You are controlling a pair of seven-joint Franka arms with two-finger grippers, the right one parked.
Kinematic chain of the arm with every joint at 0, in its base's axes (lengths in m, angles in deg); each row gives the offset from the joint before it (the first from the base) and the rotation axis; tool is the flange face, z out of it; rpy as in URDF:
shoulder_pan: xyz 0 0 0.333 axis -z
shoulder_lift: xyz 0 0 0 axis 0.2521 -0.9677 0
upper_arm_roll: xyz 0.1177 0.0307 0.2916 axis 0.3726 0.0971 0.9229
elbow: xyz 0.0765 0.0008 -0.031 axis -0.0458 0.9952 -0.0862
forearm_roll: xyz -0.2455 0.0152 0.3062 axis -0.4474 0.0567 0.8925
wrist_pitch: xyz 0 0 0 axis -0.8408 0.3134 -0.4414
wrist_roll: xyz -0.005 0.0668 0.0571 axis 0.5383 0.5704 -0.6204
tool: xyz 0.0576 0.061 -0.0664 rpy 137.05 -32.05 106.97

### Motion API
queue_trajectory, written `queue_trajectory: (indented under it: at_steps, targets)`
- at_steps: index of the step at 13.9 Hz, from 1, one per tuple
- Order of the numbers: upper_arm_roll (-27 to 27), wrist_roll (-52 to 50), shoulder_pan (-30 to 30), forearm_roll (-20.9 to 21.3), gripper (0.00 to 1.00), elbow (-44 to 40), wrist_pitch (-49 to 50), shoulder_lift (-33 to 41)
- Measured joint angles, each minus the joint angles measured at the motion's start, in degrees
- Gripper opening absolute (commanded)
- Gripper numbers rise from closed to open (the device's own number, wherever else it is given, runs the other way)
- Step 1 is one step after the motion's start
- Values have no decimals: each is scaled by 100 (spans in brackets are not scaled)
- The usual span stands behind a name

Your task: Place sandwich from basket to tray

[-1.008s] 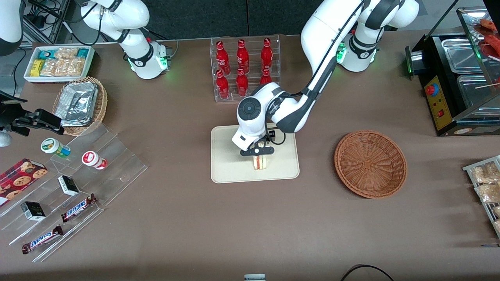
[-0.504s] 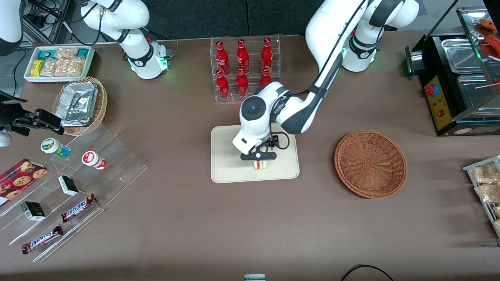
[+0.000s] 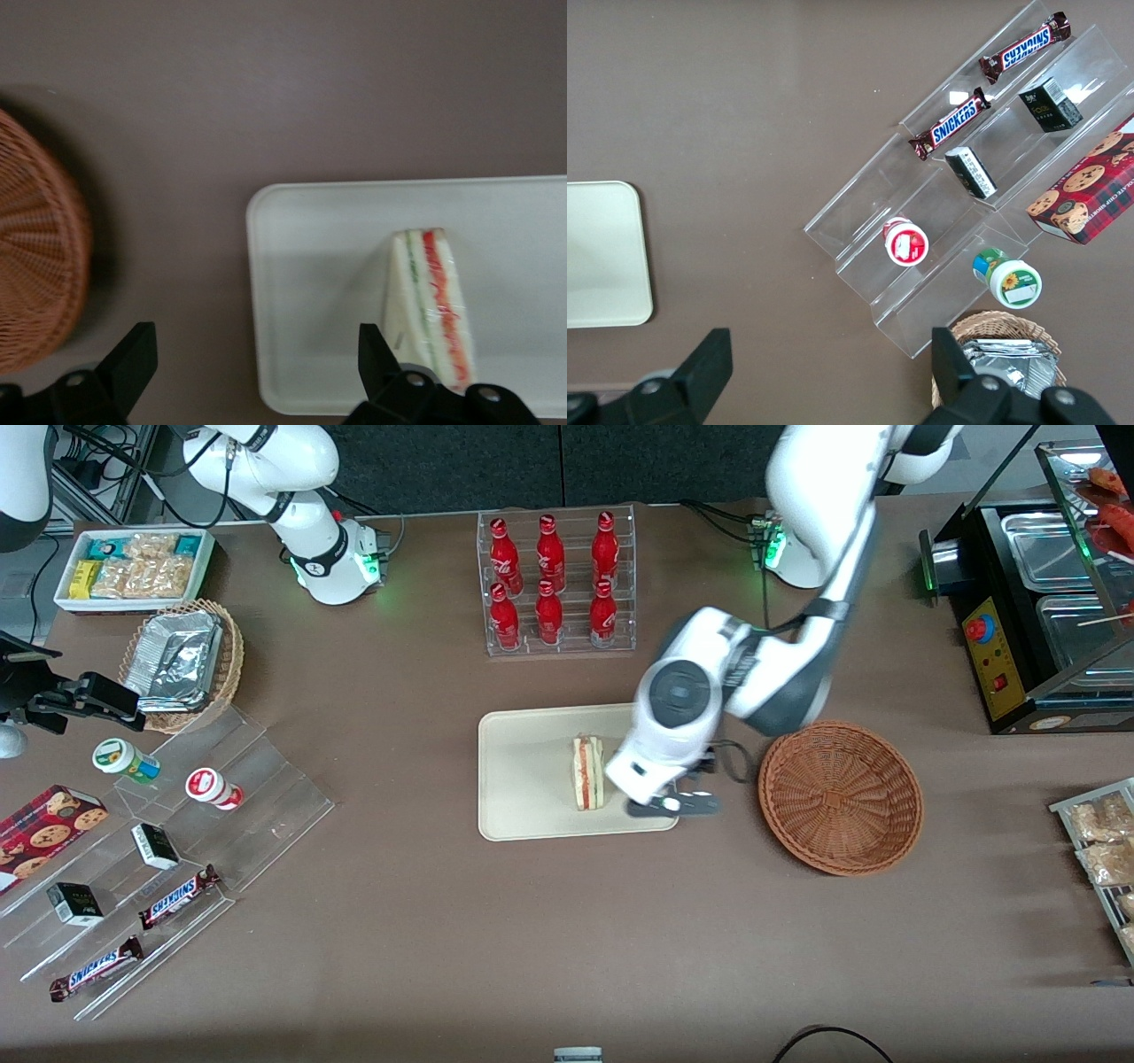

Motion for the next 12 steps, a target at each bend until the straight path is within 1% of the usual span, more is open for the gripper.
queue_trajectory:
  at_steps: [1,3,7,10,12]
  targets:
    - [8,247,-231,-128,100,40,59,106]
    - [12,636,-663,-244,100,156,134,321]
    - [11,1335,-1278,-352,100,414,348,737]
    - [13,1818,-1734,-427,100,717,509,1196]
    - [15,1982,-1957,-432,100,834,746,1457]
